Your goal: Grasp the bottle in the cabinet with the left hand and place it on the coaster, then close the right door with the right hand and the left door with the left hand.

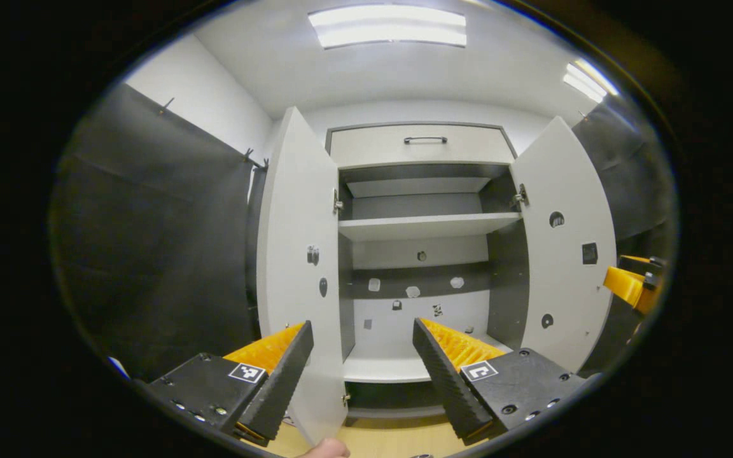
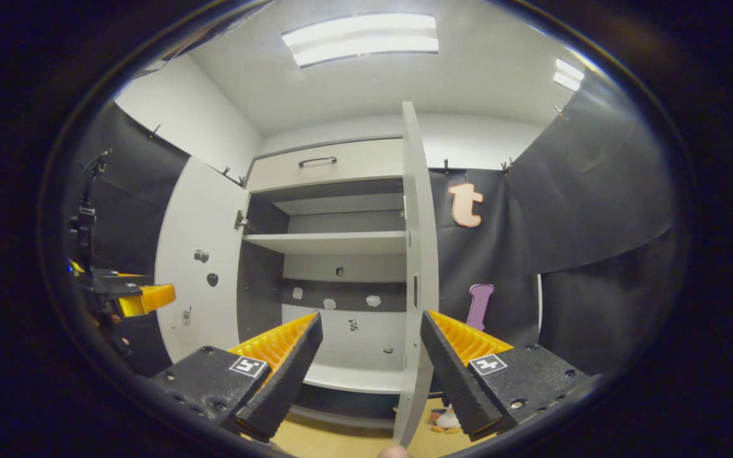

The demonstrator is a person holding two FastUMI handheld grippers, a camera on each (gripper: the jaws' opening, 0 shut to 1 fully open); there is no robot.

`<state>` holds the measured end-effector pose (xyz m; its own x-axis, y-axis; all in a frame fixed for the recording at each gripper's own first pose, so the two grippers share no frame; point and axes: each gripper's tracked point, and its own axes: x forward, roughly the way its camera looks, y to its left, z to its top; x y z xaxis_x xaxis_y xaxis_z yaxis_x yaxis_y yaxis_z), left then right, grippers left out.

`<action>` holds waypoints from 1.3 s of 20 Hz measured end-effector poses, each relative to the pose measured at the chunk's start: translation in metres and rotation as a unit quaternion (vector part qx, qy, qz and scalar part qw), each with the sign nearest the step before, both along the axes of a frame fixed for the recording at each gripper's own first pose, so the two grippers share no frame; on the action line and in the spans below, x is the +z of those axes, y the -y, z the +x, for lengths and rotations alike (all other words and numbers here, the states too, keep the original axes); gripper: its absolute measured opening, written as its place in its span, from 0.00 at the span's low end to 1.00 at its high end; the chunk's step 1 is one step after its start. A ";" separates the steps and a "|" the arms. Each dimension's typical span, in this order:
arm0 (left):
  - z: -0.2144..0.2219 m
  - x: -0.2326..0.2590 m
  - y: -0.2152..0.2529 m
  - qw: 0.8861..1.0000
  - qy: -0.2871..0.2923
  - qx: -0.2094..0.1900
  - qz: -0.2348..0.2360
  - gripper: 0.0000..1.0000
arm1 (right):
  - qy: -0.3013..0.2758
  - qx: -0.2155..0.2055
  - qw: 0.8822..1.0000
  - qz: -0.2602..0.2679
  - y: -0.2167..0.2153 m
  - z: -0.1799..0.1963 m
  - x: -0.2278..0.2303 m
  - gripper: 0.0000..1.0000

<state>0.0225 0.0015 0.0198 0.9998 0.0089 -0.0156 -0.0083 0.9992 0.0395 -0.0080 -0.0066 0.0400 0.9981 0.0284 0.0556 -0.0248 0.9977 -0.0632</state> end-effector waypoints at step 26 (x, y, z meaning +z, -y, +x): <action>-0.004 0.007 0.014 1.000 0.017 -0.008 -0.005 1.00 | -0.005 -0.014 1.000 -0.003 0.012 -0.008 -0.005 1.00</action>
